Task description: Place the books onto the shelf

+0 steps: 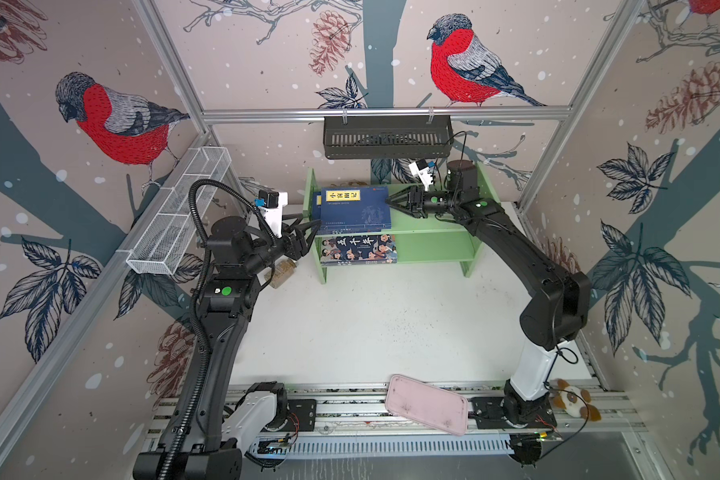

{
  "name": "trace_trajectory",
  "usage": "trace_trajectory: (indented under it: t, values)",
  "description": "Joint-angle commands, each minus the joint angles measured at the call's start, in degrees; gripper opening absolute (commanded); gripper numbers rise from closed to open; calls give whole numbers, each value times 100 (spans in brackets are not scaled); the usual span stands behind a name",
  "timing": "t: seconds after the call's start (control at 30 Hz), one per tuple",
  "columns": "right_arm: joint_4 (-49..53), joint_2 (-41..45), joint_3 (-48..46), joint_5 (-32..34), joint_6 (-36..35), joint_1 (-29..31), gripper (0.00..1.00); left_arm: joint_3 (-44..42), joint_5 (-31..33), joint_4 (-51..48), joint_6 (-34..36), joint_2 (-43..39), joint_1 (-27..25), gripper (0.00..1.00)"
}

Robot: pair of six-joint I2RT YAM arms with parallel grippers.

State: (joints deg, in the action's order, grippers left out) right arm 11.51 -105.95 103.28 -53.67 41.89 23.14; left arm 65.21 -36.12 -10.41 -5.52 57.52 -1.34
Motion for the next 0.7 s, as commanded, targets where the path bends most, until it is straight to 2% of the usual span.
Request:
trace_trajectory:
  t: [0.0,0.3,0.43,0.67]
  values:
    - [-114,139,-23,248,-58,-2,45,-16,157,-188,637,-42,7,61]
    - [143,620,-479,861,-313,15,40,-285,149,-321,1579,-68,-9,62]
    - [106,795,-780,971,-398,67,39,-415,272,-271,1818,-19,-15,71]
    - [45,797,-883,981,-427,185,38,-622,344,-126,2028,57,-24,72]
